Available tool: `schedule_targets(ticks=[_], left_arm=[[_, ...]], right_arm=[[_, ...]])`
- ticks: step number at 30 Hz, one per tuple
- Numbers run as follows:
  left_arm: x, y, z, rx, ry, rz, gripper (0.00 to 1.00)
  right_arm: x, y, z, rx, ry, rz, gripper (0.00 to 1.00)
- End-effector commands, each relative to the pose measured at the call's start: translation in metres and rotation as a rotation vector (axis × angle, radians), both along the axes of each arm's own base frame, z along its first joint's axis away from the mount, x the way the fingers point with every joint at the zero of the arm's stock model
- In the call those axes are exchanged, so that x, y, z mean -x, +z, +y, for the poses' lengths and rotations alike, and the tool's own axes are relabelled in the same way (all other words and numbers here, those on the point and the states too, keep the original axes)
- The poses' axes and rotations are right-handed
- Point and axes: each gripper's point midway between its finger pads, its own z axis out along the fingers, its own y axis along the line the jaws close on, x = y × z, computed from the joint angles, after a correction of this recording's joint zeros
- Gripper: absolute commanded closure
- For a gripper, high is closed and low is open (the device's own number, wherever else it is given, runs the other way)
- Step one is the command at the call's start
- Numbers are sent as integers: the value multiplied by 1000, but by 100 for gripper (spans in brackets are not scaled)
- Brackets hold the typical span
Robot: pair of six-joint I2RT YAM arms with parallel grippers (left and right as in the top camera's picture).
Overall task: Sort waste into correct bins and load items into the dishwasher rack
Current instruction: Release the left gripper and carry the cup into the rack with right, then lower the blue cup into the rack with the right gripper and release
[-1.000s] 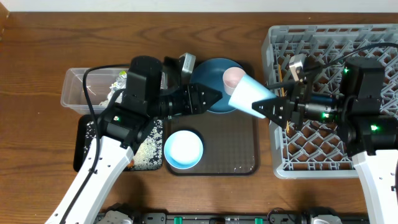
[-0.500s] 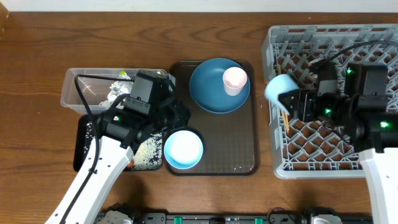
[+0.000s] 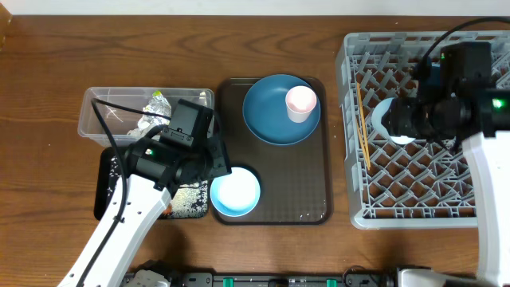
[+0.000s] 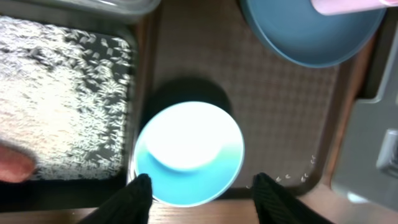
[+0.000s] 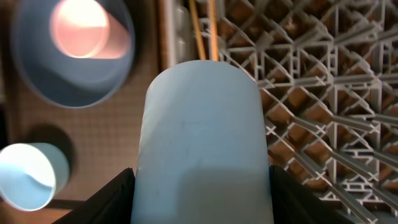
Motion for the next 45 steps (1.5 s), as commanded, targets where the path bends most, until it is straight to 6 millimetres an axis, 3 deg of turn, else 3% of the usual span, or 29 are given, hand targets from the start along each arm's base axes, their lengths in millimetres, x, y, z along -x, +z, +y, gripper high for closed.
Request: schedule_targets(ticks=[1, 13, 28, 38, 45], left_arm=[[-6, 5, 12, -64, 20, -39, 40], [-9, -2, 33, -180, 63, -57, 38], [-9, -36, 33, -220, 54, 35, 40], [-9, -37, 33, -222, 53, 40, 40], [-9, -37, 33, -222, 53, 40, 40]], right_arm=[[-10, -8, -15, 27, -50, 25, 54], [-22, -30, -24, 52, -16, 73, 55], [-17, -38, -31, 86, -16, 103, 58], [-21, -51, -58, 79, -77, 133, 59], [-27, -74, -58, 53, -53, 194, 59]])
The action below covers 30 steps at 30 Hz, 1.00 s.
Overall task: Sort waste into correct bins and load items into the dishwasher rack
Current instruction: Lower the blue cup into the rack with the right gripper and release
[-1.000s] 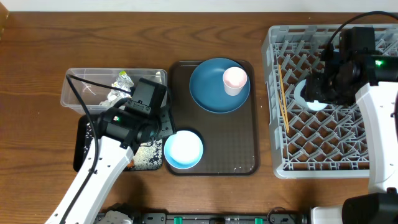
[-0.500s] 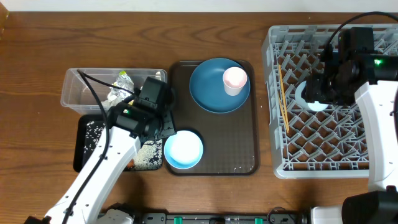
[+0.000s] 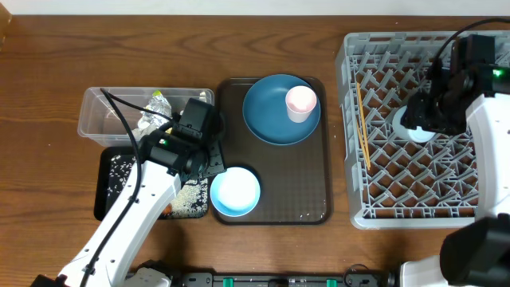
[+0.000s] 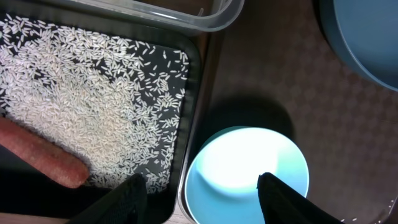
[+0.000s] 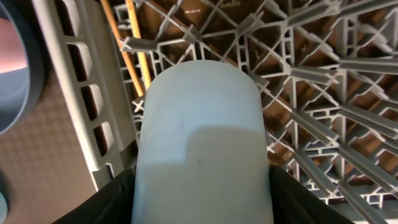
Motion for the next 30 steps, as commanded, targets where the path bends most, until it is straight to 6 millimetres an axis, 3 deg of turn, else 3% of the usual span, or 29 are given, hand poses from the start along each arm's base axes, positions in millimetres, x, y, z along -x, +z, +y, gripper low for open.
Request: schedule_targets(ticks=[1, 6, 11, 16, 18, 25, 30], left_arm=[[1, -4, 4, -26, -4, 7, 40], [1, -4, 4, -27, -4, 7, 40], [0, -4, 10, -60, 5, -4, 40], [-1, -4, 11, -63, 7, -6, 40], [-1, -4, 11, -63, 7, -6, 40], [-1, -4, 11, -64, 6, -6, 40], [-1, -3, 11, -63, 6, -6, 40]], right_arm=[[-1, -15, 1, -15, 25, 43, 59], [-3, -35, 1, -24, 25, 103, 58], [-3, -48, 0, -30, 28, 141, 49], [-3, -48, 0, -29, 30, 143, 11], [-1, -48, 1, -29, 44, 149, 5], [-1, -44, 1, -29, 43, 143, 5], [-5, -16, 4, -42, 47, 117, 14]])
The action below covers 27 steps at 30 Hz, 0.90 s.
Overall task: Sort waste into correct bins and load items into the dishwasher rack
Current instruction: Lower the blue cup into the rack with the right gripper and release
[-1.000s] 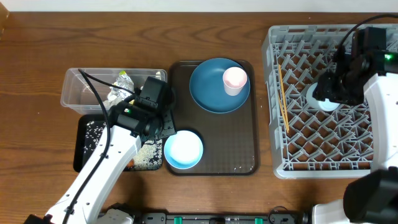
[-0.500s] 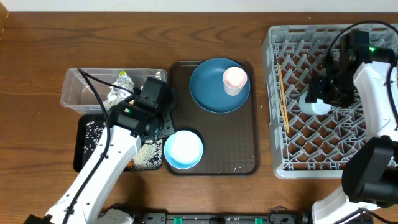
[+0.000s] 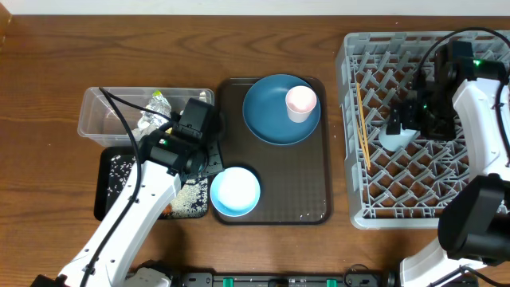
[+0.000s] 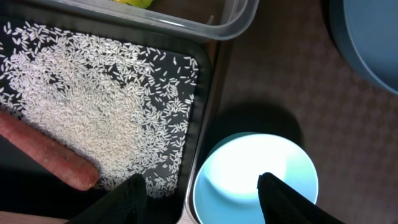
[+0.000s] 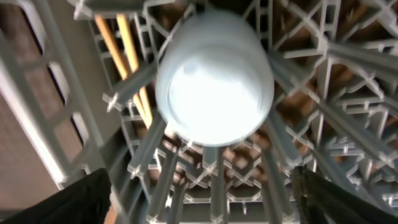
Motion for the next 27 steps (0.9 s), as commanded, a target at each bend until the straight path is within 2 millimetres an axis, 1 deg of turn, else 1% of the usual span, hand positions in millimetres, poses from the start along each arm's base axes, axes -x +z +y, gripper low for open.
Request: schedule_targets(ticks=[1, 3, 4, 6, 8, 9, 10, 12, 21, 25, 27], left_arm=[[1, -4, 5, -31, -3, 7, 40], [1, -4, 5, -31, -3, 7, 40], [1, -4, 5, -31, -3, 7, 40], [1, -4, 5, -31, -3, 7, 40], [1, -4, 5, -31, -3, 6, 40], [1, -4, 5, -31, -3, 6, 40], [1, -4, 5, -31, -3, 6, 40], [1, -4, 5, -31, -3, 6, 40], [1, -4, 5, -31, -3, 6, 40], [1, -4, 5, -31, -3, 6, 40], [1, -4, 5, -31, -3, 6, 40]], right_arm=[[-13, 33, 4, -24, 9, -75, 17], [-13, 54, 12, -60, 15, -89, 23], [-13, 62, 17, -80, 20, -95, 29], [-12, 81, 30, -143, 29, -115, 46], [-12, 97, 42, -208, 35, -139, 55], [-13, 104, 48, -244, 39, -151, 65], [-12, 109, 52, -265, 42, -157, 74], [-12, 115, 57, -292, 44, -167, 84], [-5, 115, 65, -314, 3, -123, 99], [-3, 115, 67, -315, 9, -115, 99], [-3, 115, 72, -316, 22, -114, 99]])
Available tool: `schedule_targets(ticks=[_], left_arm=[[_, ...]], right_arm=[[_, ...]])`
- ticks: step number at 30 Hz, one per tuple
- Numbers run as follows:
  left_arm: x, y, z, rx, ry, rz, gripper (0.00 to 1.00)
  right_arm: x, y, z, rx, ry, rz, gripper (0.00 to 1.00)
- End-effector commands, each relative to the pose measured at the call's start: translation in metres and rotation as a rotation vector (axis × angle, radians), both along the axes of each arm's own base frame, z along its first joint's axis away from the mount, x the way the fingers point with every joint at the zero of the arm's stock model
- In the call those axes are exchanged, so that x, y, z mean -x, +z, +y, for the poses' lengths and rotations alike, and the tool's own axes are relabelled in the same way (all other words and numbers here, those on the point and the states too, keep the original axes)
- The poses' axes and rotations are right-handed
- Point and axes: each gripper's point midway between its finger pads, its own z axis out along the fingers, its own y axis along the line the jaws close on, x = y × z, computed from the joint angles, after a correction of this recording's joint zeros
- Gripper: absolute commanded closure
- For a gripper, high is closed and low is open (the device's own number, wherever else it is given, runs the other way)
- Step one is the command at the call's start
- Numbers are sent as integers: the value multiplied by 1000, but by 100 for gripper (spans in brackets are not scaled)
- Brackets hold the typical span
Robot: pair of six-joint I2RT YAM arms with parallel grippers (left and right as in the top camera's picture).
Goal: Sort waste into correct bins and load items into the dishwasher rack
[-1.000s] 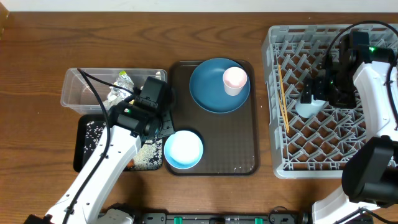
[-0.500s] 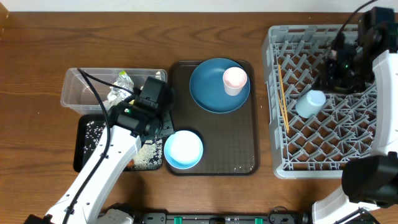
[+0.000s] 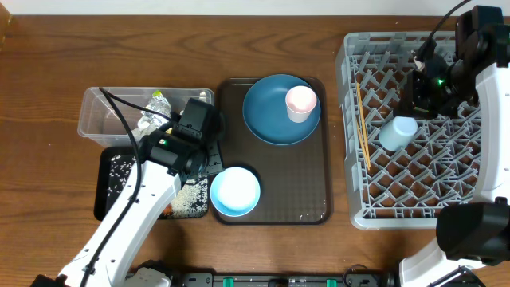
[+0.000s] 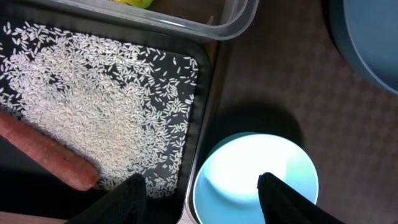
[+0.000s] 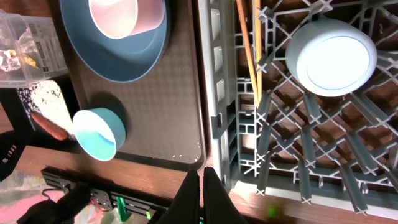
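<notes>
A light-blue cup (image 3: 398, 132) stands bottom-up in the grey dishwasher rack (image 3: 466, 214), beside a pair of chopsticks (image 3: 362, 127). My right gripper (image 5: 202, 194) hangs high above the rack, shut and empty, with the cup (image 5: 336, 56) far below it. On the brown tray (image 3: 307, 191) are a blue plate (image 3: 267, 115) carrying a pink cup (image 3: 301, 102) and a blue bowl (image 3: 235, 192). My left gripper (image 4: 202, 199) is open, straddling the bowl's (image 4: 255, 177) left rim and the edge of the black tray.
The black tray (image 4: 205, 112) holds scattered rice and a sausage (image 4: 46, 162). A clear bin (image 3: 100, 112) with wrappers sits behind it. The rack's wall (image 5: 214, 74) stands between the brown tray and the rack's grid.
My right gripper was open just above the upturned cup. It is now well above the rack and shut on nothing. The cup stays in the rack. The left arm has not moved.
My right gripper held the light-blue cup over the rack's left edge, then further in over the grid. Then it was open with the cup bottom-up in the rack. Now it is raised and shut. My left gripper shifted from over the bowl toward the rice tray, open throughout.
</notes>
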Motion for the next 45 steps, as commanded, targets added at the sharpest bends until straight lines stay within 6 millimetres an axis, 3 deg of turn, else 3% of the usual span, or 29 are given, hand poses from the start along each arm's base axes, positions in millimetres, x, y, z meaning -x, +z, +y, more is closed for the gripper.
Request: schedule_targets(ticks=[1, 9, 18, 19, 20, 24, 25, 29, 34, 38, 42, 45], left_arm=[[1, -4, 5, -31, -3, 7, 40], [1, -4, 5, -31, -3, 7, 40], [1, -4, 5, -31, -3, 7, 40], [1, -4, 5, -31, -3, 7, 40], [1, -4, 5, -31, -3, 7, 40], [2, -4, 5, -30, -3, 8, 43], [2, -4, 5, -30, -3, 8, 46], [3, -4, 4, -24, -5, 16, 47], [5, -3, -24, 127, -47, 36, 48], [-12, 12, -61, 319, -102, -28, 59], [-37, 29, -83, 437, -59, -128, 68], [-56, 43, -104, 513, -48, -215, 67]], right_arm=[[0, 8, 12, -22, 5, -18, 99], [3, 9, 28, -37, -52, 32, 99], [15, 14, 82, -121, 1, 78, 99], [16, 14, 87, -119, 17, 78, 95], [18, 14, 92, -118, 34, 78, 82], [24, 14, 113, -116, 100, 70, 12], [24, 14, 117, -111, 113, 62, 1], [23, 12, 120, -82, 175, 27, 1], [20, 12, 114, -72, 215, 0, 1], [19, 13, 105, -72, 186, 2, 1], [15, 14, 94, -72, 151, -1, 1], [13, 13, 89, -67, 140, -2, 1]])
